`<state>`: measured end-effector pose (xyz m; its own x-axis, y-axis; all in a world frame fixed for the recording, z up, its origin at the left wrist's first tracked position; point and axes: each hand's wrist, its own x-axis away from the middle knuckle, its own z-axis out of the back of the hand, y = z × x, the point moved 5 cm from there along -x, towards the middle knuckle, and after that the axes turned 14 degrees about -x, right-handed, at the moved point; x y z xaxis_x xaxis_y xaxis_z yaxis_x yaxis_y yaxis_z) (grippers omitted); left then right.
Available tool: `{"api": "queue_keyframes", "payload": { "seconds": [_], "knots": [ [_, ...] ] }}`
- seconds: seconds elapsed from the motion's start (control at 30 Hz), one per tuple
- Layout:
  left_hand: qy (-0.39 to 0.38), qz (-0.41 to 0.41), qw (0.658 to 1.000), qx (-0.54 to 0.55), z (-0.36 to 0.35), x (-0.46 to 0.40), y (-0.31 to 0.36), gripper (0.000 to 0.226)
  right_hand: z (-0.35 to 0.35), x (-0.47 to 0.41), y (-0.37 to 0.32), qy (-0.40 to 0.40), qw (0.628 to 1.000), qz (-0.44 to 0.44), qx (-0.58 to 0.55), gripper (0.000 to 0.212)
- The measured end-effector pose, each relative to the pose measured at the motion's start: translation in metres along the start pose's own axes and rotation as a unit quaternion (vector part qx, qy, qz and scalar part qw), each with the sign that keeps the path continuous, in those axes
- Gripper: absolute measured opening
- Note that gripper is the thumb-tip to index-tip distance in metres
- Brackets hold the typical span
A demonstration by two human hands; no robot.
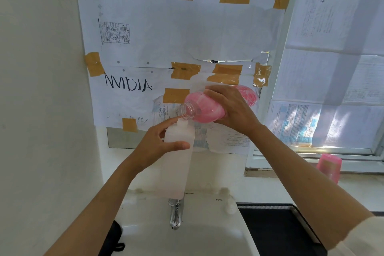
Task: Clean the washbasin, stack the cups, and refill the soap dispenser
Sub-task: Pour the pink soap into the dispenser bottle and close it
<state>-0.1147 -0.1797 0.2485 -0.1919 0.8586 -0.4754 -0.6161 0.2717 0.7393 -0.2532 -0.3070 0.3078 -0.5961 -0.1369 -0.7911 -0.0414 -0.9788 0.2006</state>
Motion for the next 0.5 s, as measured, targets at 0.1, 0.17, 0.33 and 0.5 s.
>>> {"api": "queue_keyframes", "payload": {
  "seconds": [0.1, 0.17, 0.33, 0.5],
  "knots": [
    [-0.001, 0.002, 1.0, -0.002, -0.0001, 0.0003, -0.0016, 0.057, 0.0001, -0.0005, -0.0011, 0.0, 1.0, 0.003, 0.0, 0.064],
    [-0.001, 0.005, 1.0, -0.003, -0.0002, 0.0002, -0.003, 0.056, -0.0002, -0.0005, -0.0006, -0.001, 1.0, 0.001, 0.002, 0.064],
    [-0.001, 0.006, 1.0, -0.003, -0.0013, 0.0001, -0.0049, 0.056, -0.0019, 0.0003, 0.001, -0.005, 1.0, -0.002, 0.003, 0.066],
    [-0.005, 0.008, 1.0, 0.0, -0.0012, -0.0004, -0.0063, 0.055, -0.0008, 0.0005, 0.0, -0.002, 1.0, 0.002, 0.002, 0.072]
  ]
}}
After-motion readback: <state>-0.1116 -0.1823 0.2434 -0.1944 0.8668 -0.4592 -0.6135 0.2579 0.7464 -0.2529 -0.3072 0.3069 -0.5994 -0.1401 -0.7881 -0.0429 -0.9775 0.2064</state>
